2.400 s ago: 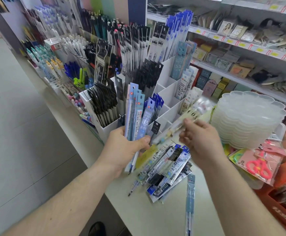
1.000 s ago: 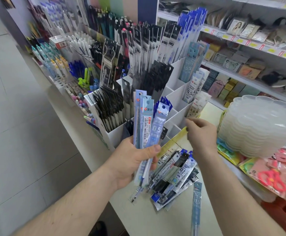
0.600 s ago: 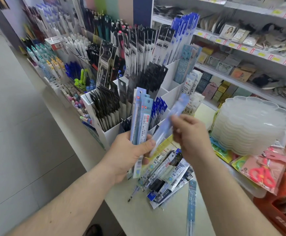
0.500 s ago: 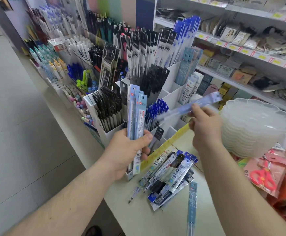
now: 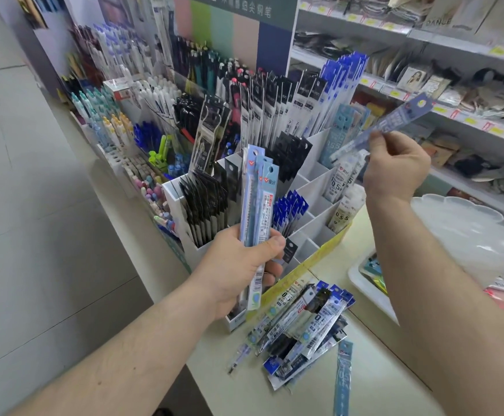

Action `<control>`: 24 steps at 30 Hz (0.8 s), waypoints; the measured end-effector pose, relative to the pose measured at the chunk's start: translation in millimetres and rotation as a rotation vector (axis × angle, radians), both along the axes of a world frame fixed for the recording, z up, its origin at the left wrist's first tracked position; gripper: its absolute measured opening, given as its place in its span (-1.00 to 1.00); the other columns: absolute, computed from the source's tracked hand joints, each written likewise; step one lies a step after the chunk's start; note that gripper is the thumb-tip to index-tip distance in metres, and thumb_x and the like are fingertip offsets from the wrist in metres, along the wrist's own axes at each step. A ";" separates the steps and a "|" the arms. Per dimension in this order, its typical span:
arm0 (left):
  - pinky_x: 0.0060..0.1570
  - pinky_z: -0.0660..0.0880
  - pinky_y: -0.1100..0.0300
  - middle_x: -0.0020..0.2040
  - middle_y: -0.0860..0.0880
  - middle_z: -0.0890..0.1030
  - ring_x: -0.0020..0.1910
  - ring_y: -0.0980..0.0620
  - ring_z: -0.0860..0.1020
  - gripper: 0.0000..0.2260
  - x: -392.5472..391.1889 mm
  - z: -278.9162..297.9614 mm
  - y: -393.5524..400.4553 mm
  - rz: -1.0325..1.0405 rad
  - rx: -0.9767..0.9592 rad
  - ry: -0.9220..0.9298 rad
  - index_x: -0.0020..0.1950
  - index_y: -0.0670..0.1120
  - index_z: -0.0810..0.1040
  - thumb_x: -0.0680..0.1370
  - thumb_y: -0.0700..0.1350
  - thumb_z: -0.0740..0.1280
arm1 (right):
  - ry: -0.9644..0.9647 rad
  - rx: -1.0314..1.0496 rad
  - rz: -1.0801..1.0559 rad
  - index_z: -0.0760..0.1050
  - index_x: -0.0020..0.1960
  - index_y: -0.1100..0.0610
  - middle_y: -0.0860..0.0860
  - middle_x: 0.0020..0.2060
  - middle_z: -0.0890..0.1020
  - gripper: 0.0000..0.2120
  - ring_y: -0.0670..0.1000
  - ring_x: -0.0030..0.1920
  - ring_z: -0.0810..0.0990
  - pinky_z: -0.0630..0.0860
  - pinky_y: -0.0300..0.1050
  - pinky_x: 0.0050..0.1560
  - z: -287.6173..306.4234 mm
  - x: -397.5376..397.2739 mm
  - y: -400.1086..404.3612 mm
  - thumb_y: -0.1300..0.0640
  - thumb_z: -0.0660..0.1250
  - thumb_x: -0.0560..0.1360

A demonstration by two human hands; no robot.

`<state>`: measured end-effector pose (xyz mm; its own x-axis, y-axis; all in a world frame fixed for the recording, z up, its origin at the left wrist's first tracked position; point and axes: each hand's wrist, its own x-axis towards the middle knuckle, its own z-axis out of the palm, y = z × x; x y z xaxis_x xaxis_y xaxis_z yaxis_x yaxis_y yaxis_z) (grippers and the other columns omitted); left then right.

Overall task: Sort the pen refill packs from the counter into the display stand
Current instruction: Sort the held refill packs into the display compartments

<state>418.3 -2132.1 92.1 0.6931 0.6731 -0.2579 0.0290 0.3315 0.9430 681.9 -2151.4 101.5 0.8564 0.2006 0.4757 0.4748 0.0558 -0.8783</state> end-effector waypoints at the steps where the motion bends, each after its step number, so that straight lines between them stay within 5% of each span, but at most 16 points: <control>1: -0.41 0.51 0.23 -0.36 0.00 0.58 -0.41 0.07 0.54 -0.97 -0.4 0.7 0.4 -0.003 0.003 0.004 -0.05 -0.14 0.56 0.56 -0.23 0.38 | -0.020 -0.038 0.002 0.51 -0.31 0.10 -0.20 -0.52 0.36 -0.76 -0.13 -0.40 0.31 0.26 -0.15 -0.31 0.1 2.0 3.2 0.06 0.40 0.50; 6: -0.39 0.53 0.24 -0.35 0.01 0.60 -0.42 0.08 0.56 -0.98 -0.3 2.5 0.7 -0.019 0.020 0.022 -0.03 -0.14 0.56 0.57 -0.21 0.38 | -0.040 -0.360 0.057 0.56 -0.29 0.09 -0.12 -0.48 0.45 -0.78 -0.10 -0.39 0.40 0.37 -0.15 -0.25 -4.9 4.2 19.2 0.04 0.41 0.50; 13: -0.40 0.51 0.25 -0.33 -0.02 0.60 -0.42 0.09 0.55 -0.88 -1.8 4.2 -1.5 -0.049 0.009 0.030 0.00 -0.17 0.54 0.58 -0.12 0.36 | 0.031 -0.838 0.080 0.71 -0.06 0.10 -0.02 -0.18 0.66 -0.83 0.04 -0.09 0.63 0.62 0.04 -0.01 -2.9 4.0 35.0 0.00 0.43 0.52; 19: -0.43 0.47 0.25 -0.36 -0.01 0.57 -0.46 0.10 0.49 -0.88 -0.8 3.0 -4.3 -0.053 0.007 0.053 -0.12 -0.12 0.52 0.57 -0.11 0.37 | -0.004 -0.844 0.054 0.71 -0.03 0.09 0.03 -0.11 0.71 -0.81 0.06 -0.06 0.64 0.58 -0.05 -0.04 7.4 2.5 35.0 0.01 0.38 0.54; 24: -0.44 0.45 0.25 -0.38 0.00 0.55 -0.46 0.10 0.47 -0.87 -2.5 3.4 -4.1 -0.056 0.020 0.053 -0.14 -0.11 0.51 0.58 -0.11 0.37 | -0.192 -0.515 0.023 0.68 -0.20 0.12 0.00 -0.36 0.61 -0.78 0.04 -0.30 0.53 0.50 -0.12 -0.15 20.5 4.4 24.7 0.06 0.35 0.54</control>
<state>415.8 -2136.2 95.5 0.7153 0.6392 -0.2824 0.0973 0.3091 0.9460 686.3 -2126.7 122.0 0.7567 0.4662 0.4583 0.6328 -0.3465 -0.6925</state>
